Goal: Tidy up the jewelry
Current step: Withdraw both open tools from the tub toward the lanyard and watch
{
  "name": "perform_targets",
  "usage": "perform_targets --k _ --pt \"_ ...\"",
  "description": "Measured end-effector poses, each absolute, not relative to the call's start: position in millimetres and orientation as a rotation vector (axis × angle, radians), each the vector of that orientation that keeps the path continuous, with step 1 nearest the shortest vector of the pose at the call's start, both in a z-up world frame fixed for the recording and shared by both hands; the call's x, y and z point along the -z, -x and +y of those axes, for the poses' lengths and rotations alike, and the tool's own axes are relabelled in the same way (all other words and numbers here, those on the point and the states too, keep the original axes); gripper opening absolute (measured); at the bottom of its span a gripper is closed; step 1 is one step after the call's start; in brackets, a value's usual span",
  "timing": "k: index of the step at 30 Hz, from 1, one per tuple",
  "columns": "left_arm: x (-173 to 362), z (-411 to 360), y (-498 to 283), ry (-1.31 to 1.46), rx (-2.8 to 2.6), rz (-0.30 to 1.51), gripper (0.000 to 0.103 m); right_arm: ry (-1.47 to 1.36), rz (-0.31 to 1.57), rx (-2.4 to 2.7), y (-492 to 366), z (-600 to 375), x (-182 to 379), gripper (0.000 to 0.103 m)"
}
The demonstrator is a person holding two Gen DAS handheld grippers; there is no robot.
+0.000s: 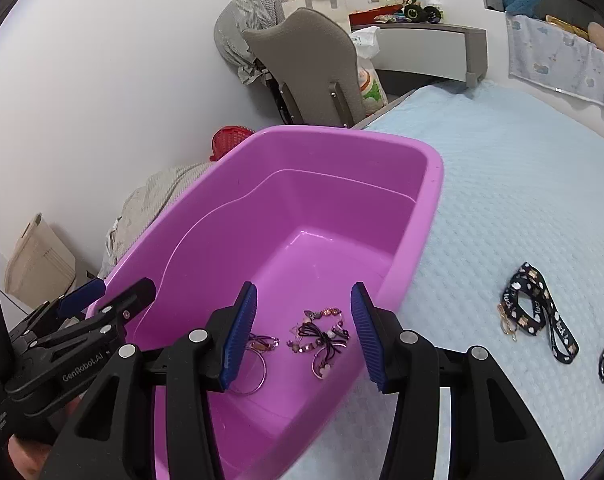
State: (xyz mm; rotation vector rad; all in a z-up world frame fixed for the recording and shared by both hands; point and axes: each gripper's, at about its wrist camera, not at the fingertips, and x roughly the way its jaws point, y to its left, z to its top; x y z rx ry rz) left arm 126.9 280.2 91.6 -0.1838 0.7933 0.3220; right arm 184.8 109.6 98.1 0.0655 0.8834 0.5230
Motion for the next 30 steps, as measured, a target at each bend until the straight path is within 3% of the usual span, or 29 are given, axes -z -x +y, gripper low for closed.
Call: perform_targets --k 14,30 --pt "-112 246 -90 0.17 -0.27 0.755 0.08 -0.114 0.812 -0.493 -119 57 -116 0.047" --pt "-110 129 -46 0.113 -0.053 0.722 0.08 -0.207 0.735 -0.196 11 -108 -99 0.049"
